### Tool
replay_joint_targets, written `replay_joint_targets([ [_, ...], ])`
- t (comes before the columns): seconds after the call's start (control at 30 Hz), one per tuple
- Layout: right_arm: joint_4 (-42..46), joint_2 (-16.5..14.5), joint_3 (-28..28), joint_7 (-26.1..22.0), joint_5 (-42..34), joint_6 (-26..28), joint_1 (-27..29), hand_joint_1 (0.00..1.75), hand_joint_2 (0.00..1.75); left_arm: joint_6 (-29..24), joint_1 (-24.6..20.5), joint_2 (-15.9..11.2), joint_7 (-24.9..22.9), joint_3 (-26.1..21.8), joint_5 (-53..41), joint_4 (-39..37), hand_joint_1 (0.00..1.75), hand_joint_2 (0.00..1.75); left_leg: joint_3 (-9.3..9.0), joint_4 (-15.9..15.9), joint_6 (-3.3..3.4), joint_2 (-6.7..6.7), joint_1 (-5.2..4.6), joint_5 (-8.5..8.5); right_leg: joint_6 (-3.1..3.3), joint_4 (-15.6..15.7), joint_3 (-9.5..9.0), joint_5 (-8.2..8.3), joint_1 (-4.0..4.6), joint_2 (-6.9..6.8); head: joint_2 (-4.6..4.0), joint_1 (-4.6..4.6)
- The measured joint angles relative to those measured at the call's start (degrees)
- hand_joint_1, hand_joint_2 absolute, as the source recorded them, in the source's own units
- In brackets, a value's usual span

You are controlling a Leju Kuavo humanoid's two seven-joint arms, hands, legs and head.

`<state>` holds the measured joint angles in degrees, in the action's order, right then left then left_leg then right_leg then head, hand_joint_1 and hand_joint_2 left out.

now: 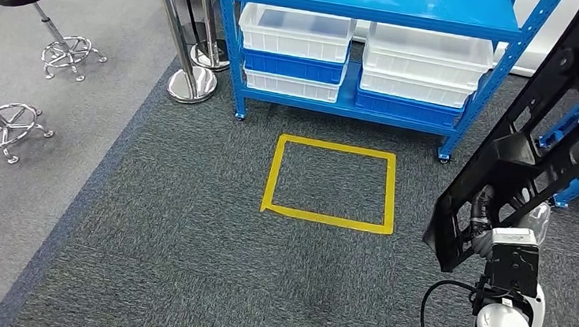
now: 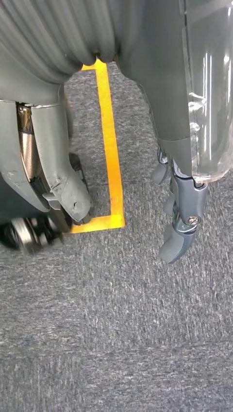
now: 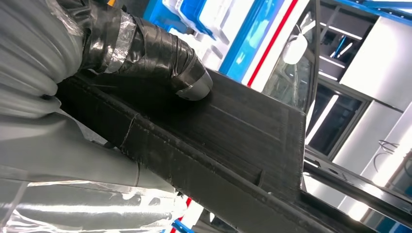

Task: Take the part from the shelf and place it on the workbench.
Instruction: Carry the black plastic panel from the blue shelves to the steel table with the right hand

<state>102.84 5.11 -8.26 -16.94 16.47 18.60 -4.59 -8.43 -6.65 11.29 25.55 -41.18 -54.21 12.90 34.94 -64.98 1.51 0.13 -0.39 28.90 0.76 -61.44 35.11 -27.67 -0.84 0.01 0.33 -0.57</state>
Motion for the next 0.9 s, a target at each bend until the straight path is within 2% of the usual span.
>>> replay_joint_targets([
  [0.07,0.0,0.0,0.0,0.0,-0.1,-0.1,0.0,1.75,1.75,0.0,-0.1,0.0,0.0,0.0,0.0,0.0,0.0,1.75,-2.19,4.7,0.51,-0.07,-0.53,-1.33,-0.44,0.1,0.13,0.34,-0.13,-0.01,0.0,-0.01],
  [0.13,0.0,0.0,0.0,0.1,-0.1,-0.1,0.0,1.75,1.75,0.1,-0.1,0.0,-0.1,0.0,0.0,0.0,0.0,1.75,-2.36,5.7,0.79,-0.16,-0.87,-1.58,-1.15,0.4,0.29,0.82,-0.38,-0.06,0.0,-0.01],
  [0.2,0.0,0.0,0.0,0.1,-0.1,-0.2,0.1,1.75,1.75,0.1,0.0,0.0,-0.2,0.0,-0.2,0.0,0.0,1.75,-2.51,6.9,1.23,-0.07,-0.72,-2.54,-1.66,0.1,0.45,0.35,-0.51,-0.1,0.0,0.0],
  [0.23,0.0,0.0,0.0,0.1,-0.1,-0.2,0.1,1.75,1.75,0.1,0.0,0.0,-0.2,0.0,-0.3,0.0,0.0,1.75,-2.51,7.5,1.54,0.01,-0.6,-3.09,-1.81,-1.1,0.92,-0.96,-0.46,-0.07,0.0,0.01],
  [0.27,0.0,0.0,0.0,0.1,-0.1,-0.2,0.0,1.75,1.75,0.2,-0.1,0.0,-0.2,0.0,-0.3,0.0,0.0,1.75,-2.36,7.9,1.76,0.08,-0.51,-3.53,-1.88,-3.4,1.78,-2.98,-0.42,-0.04,0.0,0.02],
  [0.33,-0.2,0.0,0.0,0.1,-0.1,-0.2,0.1,1.75,1.75,0.3,-0.1,0.0,-0.3,0.0,-0.4,0.0,0.0,1.75,-1.57,7.8,2.06,0.13,-0.58,-4.0,-2.09,-10.0,4.09,-7.26,-0.34,0.02,0.0,0.03],
  [0.37,-0.3,0.0,0.0,0.1,-0.1,-0.2,0.1,1.75,1.75,0.3,0.0,0.0,-0.3,0.0,-0.4,0.0,0.0,1.75,-1.08,7.6,2.07,0.15,-0.6,-4.16,-2.22,-12.5,4.75,-8.26,-0.36,0.01,0.0,0.03],
  [0.4,-0.4,0.0,0.0,0.1,-0.1,-0.2,0.1,1.75,1.75,0.3,0.0,0.0,-0.3,0.0,-0.4,0.0,0.0,1.75,-0.6,7.3,2.05,0.17,-0.6,-4.31,-2.34,-13.4,4.7,-8.26,-0.41,-0.01,0.0,0.02],
  [0.43,-0.5,0.0,0.0,0.1,-0.1,-0.2,0.1,1.75,1.75,0.3,0.0,0.1,-0.3,0.0,-0.4,0.0,0.0,1.75,-0.09,6.9,2.0,0.18,-0.59,-4.43,-2.45,-12.2,3.54,-7.23,-0.47,-0.03,0.0,0.03],
  [0.47,-0.5,0.0,0.0,0.1,-0.1,-0.2,0.1,1.75,1.75,0.4,0.0,0.1,-0.4,0.0,-0.4,0.0,0.0,1.75,0.4,6.5,1.94,0.18,-0.56,-4.51,-2.54,-9.1,1.39,-5.62,-0.56,-0.08,0.0,0.03],
  [0.53,-0.5,0.0,0.0,0.1,-0.1,-0.2,0.0,1.75,1.75,0.4,0.0,0.1,-0.5,0.0,-0.4,0.0,0.0,1.75,1.26,5.6,1.61,0.16,-0.61,-4.64,-2.39,-2.1,-2.86,-3.7,-0.52,-0.14,0.0,0.02],
  [0.57,-0.5,0.0,0.1,0.1,-0.1,-0.2,-0.1,1.75,1.75,0.5,0.0,0.1,-0.5,0.0,-0.4,0.0,0.0,1.75,1.53,5.3,1.36,0.13,-0.69,-4.75,-2.17,-0.1,-3.93,-3.36,-0.39,-0.11,0.0,0.02],
  [0.67,-0.5,0.0,0.1,0.1,-0.1,-0.2,-0.2,1.75,1.75,0.5,0.0,0.1,-0.5,0.0,-0.4,0.0,0.0,1.75,2.0,4.9,0.44,0.04,-0.76,-5.36,-1.12,0.7,-3.69,-2.88,-0.15,0.02,0.0,0.02],
  [0.7,-0.5,0.0,0.1,0.1,-0.1,-0.2,-0.2,1.75,1.75,0.5,0.0,0.1,-0.5,0.0,-0.4,0.0,0.0,1.75,2.27,4.6,0.11,-0.03,-0.67,-5.04,-0.66,0.8,-3.47,-2.57,-0.2,-0.04,0.0,0.01],
  [0.73,-0.5,0.0,0.1,0.1,-0.1,-0.2,-0.3,1.75,1.75,0.5,0.1,0.1,-0.5,0.0,-0.4,0.0,0.0,1.75,2.72,3.6,-0.25,-0.09,-0.56,-3.95,-0.18,0.9,-3.19,-2.18,-0.25,-0.11,0.0,0.01],
  [0.77,-0.5,0.0,0.2,0.1,-0.1,-0.2,-0.4,1.75,1.75,0.5,0.1,0.1,-0.5,0.0,-0.4,0.0,0.0,1.75,3.45,1.7,-0.59,-0.15,-0.41,-2.06,0.23,1.0,-2.81,-1.75,-0.31,-0.19,0.0,0.0],
  [0.83,-0.5,0.0,0.2,0.1,-0.1,-0.2,-0.4,1.75,1.75,0.4,0.1,0.1,-0.5,0.0,-0.4,0.0,0.0,1.75,5.51,-4.9,-1.17,-0.18,-0.02,2.79,0.61,1.0,-1.86,-1.02,-0.2,-0.23,0.0,-0.01],
  [0.87,-0.5,0.0,0.3,0.1,-0.1,-0.2,-0.4,1.75,1.75,0.4,0.1,0.1,-0.5,0.0,-0.4,0.0,0.0,1.75,6.3,-8.0,-1.31,-0.18,0.16,4.31,0.63,1.0,-1.34,-0.69,-0.11,-0.24,0.0,-0.01],
  [0.9,-0.5,0.0,0.3,0.1,0.0,-0.2,-0.4,1.75,1.75,0.3,0.1,0.1,-0.5,0.0,-0.3,0.0,0.0,1.75,6.43,-9.9,-1.35,-0.18,0.28,4.76,0.6,1.0,-0.86,-0.37,-0.03,-0.24,0.0,-0.01],
])
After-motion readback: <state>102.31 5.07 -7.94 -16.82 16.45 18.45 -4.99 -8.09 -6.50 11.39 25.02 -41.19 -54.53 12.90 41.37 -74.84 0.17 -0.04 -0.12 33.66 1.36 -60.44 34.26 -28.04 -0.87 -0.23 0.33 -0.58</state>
